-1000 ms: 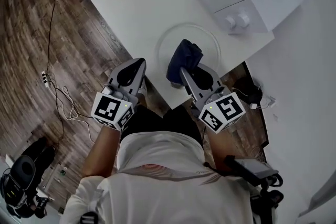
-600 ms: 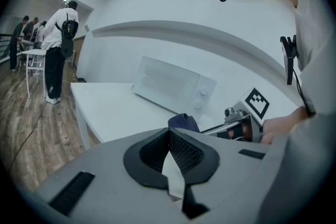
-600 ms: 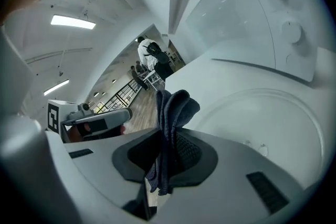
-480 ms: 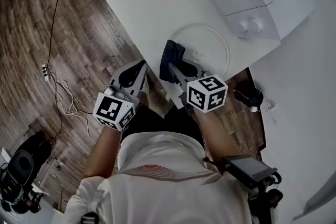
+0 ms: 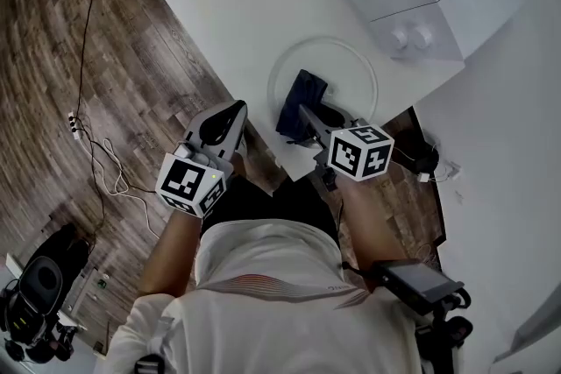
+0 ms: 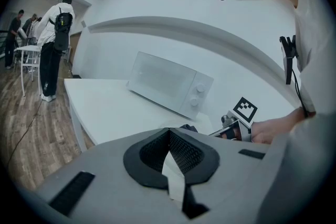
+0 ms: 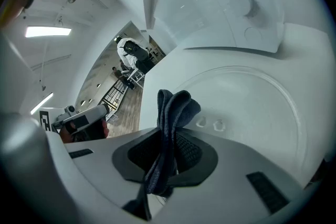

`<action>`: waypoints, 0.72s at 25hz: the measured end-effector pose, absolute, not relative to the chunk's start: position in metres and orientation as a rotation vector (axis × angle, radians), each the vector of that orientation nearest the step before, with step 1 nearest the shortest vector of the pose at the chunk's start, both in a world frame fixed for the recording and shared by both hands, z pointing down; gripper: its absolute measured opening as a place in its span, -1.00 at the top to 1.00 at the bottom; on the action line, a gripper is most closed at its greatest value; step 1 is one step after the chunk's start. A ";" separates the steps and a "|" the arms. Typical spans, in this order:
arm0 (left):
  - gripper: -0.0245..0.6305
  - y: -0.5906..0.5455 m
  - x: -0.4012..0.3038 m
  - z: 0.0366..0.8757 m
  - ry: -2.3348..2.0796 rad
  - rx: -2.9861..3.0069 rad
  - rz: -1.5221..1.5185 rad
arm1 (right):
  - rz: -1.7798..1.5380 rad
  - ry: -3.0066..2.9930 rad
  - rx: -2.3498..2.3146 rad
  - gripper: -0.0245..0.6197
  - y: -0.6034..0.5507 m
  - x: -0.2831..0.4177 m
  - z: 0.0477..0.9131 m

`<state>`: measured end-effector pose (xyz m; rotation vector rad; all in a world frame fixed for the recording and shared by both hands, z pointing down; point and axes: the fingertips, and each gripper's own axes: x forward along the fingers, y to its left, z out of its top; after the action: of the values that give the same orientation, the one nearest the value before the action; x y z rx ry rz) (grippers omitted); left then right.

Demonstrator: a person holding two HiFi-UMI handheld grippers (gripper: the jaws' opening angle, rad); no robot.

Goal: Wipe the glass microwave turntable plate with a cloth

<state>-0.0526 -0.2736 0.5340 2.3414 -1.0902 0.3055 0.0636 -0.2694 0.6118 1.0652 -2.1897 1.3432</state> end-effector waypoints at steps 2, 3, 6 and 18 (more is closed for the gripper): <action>0.89 -0.274 -0.046 0.535 -1.078 2.348 0.309 | 1.361 -2.170 1.094 0.73 -0.267 0.078 0.614; 0.89 -0.274 -0.043 0.535 -1.072 2.351 0.311 | 1.369 -2.161 1.106 0.73 -0.266 0.086 0.614; 0.89 -0.275 -0.033 0.535 -1.056 2.361 0.319 | 1.375 -2.134 1.136 0.73 -0.261 0.107 0.615; 0.89 -0.269 0.016 0.525 -0.994 2.418 0.334 | 1.323 -2.057 1.271 0.73 -0.231 0.191 0.611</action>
<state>0.0162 -0.2689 0.5249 2.4176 -0.9937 0.3337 0.1911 -0.2310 0.6107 1.2705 -2.0569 1.3228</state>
